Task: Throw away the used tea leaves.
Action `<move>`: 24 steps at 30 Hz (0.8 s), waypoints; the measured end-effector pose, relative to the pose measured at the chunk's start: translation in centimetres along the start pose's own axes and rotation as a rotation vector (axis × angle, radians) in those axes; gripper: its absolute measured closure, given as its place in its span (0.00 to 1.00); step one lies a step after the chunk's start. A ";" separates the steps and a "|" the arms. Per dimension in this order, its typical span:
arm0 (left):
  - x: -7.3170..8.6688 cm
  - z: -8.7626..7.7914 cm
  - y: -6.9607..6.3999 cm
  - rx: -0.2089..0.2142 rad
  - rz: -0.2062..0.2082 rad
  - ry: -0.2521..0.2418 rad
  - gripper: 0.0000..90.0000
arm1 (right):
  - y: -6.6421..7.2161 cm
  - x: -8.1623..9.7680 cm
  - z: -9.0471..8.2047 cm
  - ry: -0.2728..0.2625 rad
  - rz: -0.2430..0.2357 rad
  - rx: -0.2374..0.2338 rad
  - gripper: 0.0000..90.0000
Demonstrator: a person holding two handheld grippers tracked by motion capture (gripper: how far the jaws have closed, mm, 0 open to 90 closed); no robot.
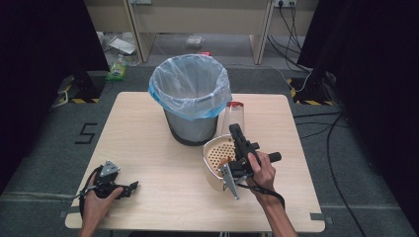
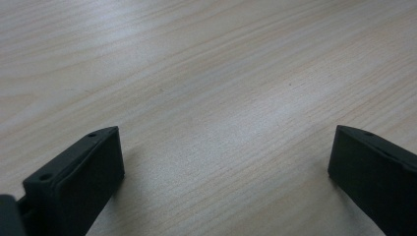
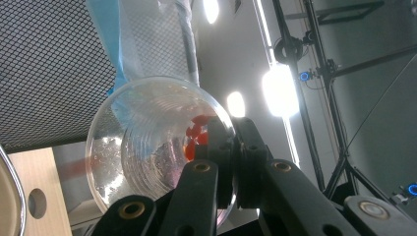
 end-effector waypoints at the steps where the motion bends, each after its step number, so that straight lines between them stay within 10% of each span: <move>1: 0.0 0.0 0.0 0.000 0.000 0.000 0.00 | -0.1 0.0 0.0 0.006 0.014 0.001 0.98; 5: 0.0 0.0 0.0 0.000 0.000 0.000 0.00 | -0.1 0.3 0.3 0.038 0.058 -0.030 0.98; 15: 0.0 0.0 0.0 0.000 0.000 0.000 0.00 | -2.2 4.7 2.7 0.289 0.616 -0.194 0.98; 24: 0.0 0.0 0.0 0.000 0.000 0.000 0.00 | -3.0 7.4 5.0 0.407 0.905 -0.292 0.98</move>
Point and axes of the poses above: each handheld gripper's, and its own axes: z roughly forward along the jaws, x roughly out of its underside, y roughly to its left, the point moved 6 cm from there along z, roughly forward along the jaws, and after that the axes turned 12 degrees about x, right-handed, at the moved point
